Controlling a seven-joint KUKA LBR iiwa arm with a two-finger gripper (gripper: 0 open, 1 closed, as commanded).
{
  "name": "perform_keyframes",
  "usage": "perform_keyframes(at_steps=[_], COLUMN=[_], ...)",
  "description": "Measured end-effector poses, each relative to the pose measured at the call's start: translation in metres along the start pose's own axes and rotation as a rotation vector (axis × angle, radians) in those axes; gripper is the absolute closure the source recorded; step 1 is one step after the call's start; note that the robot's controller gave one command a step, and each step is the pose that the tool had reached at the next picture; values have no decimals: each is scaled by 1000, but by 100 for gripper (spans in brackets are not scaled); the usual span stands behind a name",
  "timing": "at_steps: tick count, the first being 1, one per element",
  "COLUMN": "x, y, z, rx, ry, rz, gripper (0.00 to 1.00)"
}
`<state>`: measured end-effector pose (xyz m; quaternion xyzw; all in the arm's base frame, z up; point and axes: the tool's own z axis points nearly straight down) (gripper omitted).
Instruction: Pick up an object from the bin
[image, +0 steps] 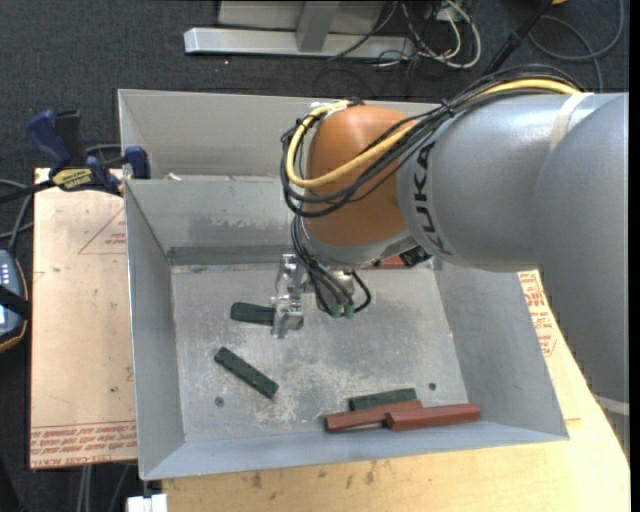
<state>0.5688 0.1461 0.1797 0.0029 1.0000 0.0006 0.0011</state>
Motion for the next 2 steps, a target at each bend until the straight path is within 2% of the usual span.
perform_keyframes(at_steps=[1, 2], x=[0, 10], y=[0, -1], z=[0, -35], rx=[0, 1], ry=[0, 2], rz=[0, -6], gripper=[100, 100])
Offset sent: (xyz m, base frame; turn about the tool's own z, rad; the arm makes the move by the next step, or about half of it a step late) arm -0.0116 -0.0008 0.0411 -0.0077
